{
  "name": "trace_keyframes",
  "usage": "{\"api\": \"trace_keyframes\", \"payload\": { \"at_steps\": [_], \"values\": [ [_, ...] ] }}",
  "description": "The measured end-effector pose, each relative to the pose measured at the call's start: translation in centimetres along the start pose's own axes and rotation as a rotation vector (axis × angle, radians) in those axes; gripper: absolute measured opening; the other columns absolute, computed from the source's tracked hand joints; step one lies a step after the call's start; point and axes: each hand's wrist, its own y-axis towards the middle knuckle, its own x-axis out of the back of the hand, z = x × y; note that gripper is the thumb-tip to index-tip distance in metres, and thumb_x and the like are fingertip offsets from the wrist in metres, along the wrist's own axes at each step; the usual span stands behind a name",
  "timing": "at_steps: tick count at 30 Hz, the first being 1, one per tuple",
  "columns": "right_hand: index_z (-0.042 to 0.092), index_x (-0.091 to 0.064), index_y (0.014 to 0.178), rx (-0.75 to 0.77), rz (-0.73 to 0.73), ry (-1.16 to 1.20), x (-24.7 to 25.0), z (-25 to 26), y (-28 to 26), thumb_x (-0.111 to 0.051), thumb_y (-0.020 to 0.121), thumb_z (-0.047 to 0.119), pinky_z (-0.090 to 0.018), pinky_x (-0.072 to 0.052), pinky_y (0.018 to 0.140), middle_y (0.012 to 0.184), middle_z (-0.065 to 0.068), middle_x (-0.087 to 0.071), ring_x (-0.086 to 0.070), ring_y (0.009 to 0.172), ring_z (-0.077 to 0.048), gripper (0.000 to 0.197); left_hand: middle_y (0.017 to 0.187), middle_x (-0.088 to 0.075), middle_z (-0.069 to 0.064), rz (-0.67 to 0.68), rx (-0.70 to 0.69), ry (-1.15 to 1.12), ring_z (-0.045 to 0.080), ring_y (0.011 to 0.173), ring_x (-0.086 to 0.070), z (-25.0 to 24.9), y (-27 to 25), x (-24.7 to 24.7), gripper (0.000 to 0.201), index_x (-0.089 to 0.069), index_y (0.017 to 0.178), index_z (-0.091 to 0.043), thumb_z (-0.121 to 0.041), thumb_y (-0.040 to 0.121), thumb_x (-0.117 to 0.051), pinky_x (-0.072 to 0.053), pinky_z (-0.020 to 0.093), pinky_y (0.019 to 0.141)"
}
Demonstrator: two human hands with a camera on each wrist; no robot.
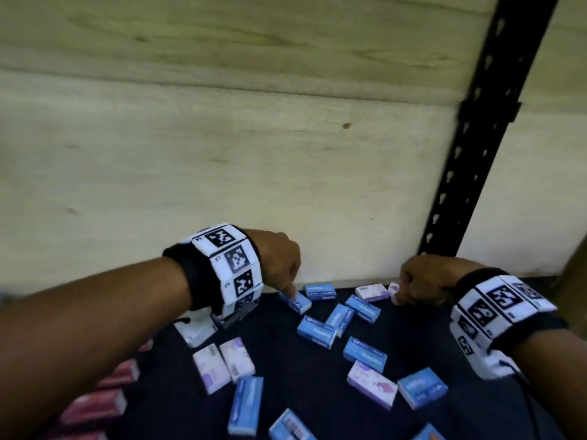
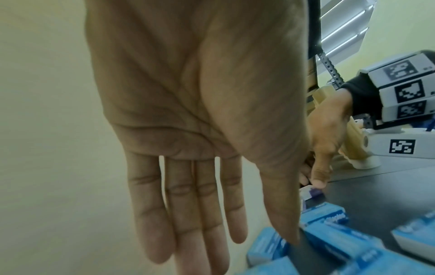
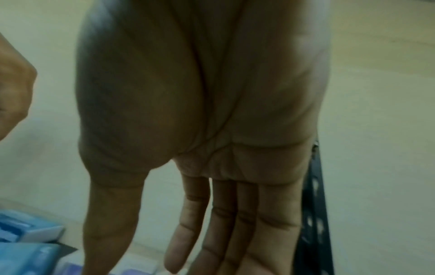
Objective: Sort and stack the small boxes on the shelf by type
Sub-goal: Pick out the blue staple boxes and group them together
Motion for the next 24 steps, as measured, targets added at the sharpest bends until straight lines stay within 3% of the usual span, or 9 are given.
{"api": "trace_keyframes", "payload": {
  "at_steps": [3, 4, 6, 10, 13, 16, 20, 24],
  "values": [
    [0.016, -0.074, 0.098, 0.12, -0.059, -0.006, 0.2, 2.6, -1.6, -0.069, 0.085, 0.048, -0.025, -0.051, 0.077, 0.093, 0.002, -0.073, -0.064, 0.083, -0.015, 0.034, 0.102, -0.067, -0.001, 0.067, 0.065, -0.021, 0.021, 0.092, -0.061, 2.3, -3.8, -0.9, 0.038, -0.068, 0.11, -0.016, -0.046, 0.086, -0.069, -0.048, 0.031, 0.08],
    [0.02, -0.072, 0.096, 0.168, -0.076, 0.003, 0.3, 3.4, -1.9, -0.07, 0.084, 0.048, -0.026, -0.052, 0.082, 0.092, 0.006, -0.071, -0.064, 0.087, -0.015, 0.03, 0.097, -0.067, -0.002, 0.087, 0.08, -0.032, 0.019, 0.089, -0.06, 2.9, -4.8, -1.1, 0.036, -0.069, 0.11, -0.017, -0.044, 0.086, -0.07, -0.049, 0.03, 0.079],
    [0.025, -0.069, 0.092, 0.261, -0.073, 0.013, 0.1, 5.5, -2.8, -0.073, 0.081, 0.048, -0.029, -0.052, 0.084, 0.086, 0.01, -0.067, -0.063, 0.086, -0.015, 0.026, 0.088, -0.064, -0.005, 0.118, 0.115, -0.052, 0.015, 0.082, -0.058, 4.1, -6.9, -1.9, 0.034, -0.07, 0.108, -0.018, -0.043, 0.084, -0.073, -0.046, 0.026, 0.074],
    [0.03, -0.063, 0.098, 0.419, 0.016, 0.061, -0.3, 10.4, -5.0, -0.076, 0.079, 0.047, -0.031, -0.051, 0.081, 0.097, 0.003, -0.069, -0.062, 0.081, -0.015, 0.029, 0.082, -0.066, -0.007, 0.139, 0.173, -0.11, 0.009, 0.068, -0.058, 5.1, -9.9, -3.5, 0.039, -0.072, 0.103, -0.019, -0.047, 0.077, -0.077, -0.049, 0.025, 0.068],
    [0.028, -0.062, 0.112, 0.509, 0.081, 0.037, -1.0, 14.0, -6.7, -0.077, 0.08, 0.043, -0.034, -0.05, 0.09, 0.098, 0.006, -0.065, -0.061, 0.089, -0.017, 0.038, 0.089, -0.071, -0.004, 0.177, 0.201, -0.118, 0.012, 0.075, -0.06, 4.9, -11.2, -5.1, 0.052, -0.072, 0.102, -0.019, -0.061, 0.07, -0.075, -0.051, 0.029, 0.074],
    [0.028, -0.059, 0.121, 0.565, 0.143, -0.019, -1.7, 16.6, -7.5, -0.078, 0.079, 0.042, -0.041, -0.051, 0.096, 0.103, -0.002, -0.072, -0.066, 0.096, -0.021, 0.049, 0.087, -0.068, -0.006, 0.206, 0.223, -0.146, 0.013, 0.072, -0.057, 4.4, -11.7, -6.0, 0.06, -0.071, 0.092, -0.019, -0.07, 0.062, -0.074, -0.047, 0.027, 0.066],
    [0.03, -0.055, 0.131, 0.602, 0.145, -0.109, -2.1, 18.4, -8.1, -0.078, 0.08, 0.036, -0.039, -0.049, 0.098, 0.111, 0.001, -0.07, -0.063, 0.099, -0.018, 0.056, 0.075, -0.058, -0.004, 0.197, 0.198, -0.113, 0.012, 0.062, -0.049, 2.9, -12.2, -6.5, 0.048, -0.065, 0.085, -0.019, -0.065, 0.072, -0.071, -0.038, 0.024, 0.053],
    [0.03, -0.05, 0.138, 0.601, 0.172, -0.15, -2.3, 19.3, -8.0, -0.077, 0.083, 0.03, -0.036, -0.05, 0.097, 0.114, -0.001, -0.07, -0.064, 0.101, -0.019, 0.061, 0.056, -0.047, -0.004, 0.158, 0.172, -0.069, 0.013, 0.05, -0.043, 1.9, -12.2, -6.7, 0.051, -0.052, 0.063, -0.015, -0.06, 0.078, -0.069, -0.036, 0.025, 0.05]
  ]
}}
